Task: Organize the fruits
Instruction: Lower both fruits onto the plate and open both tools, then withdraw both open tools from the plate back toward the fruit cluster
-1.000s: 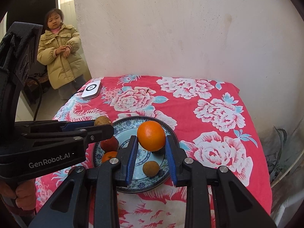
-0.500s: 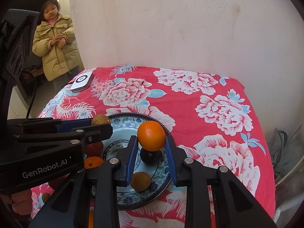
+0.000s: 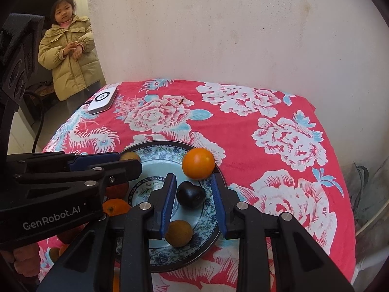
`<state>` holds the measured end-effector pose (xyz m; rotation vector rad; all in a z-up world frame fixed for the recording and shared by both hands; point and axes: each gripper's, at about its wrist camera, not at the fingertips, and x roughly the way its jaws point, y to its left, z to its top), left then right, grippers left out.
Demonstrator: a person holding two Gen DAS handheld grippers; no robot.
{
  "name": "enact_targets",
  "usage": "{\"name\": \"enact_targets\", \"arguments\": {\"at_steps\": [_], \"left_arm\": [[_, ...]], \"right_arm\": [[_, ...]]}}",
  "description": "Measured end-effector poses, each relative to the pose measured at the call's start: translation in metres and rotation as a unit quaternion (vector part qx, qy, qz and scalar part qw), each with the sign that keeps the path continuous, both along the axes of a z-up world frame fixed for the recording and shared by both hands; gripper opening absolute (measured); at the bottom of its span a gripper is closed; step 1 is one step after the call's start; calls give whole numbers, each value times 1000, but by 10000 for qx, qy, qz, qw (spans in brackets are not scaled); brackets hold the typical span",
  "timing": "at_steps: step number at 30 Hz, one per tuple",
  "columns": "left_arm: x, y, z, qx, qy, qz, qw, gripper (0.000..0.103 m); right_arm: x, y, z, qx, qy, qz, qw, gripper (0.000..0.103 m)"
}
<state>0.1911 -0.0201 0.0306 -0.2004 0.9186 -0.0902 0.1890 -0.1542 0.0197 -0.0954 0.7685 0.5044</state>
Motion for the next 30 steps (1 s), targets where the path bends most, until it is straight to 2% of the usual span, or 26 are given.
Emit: {"name": "enact_targets", "arguments": {"at_steps": [6,17,30], "left_arm": [[-3,0,5,-16,-22,-16,10000,33],[-25,6,16,0,-40,73,10000,33],[-68,12,26,17,-53,78,10000,33]], "right_arm": [[-5,-4,4,68,-9,-58,10000,36],[-26,-9,15,259,8,-79,9996,42],[-67,-11,27,395,-15,19,9992,42]]}}
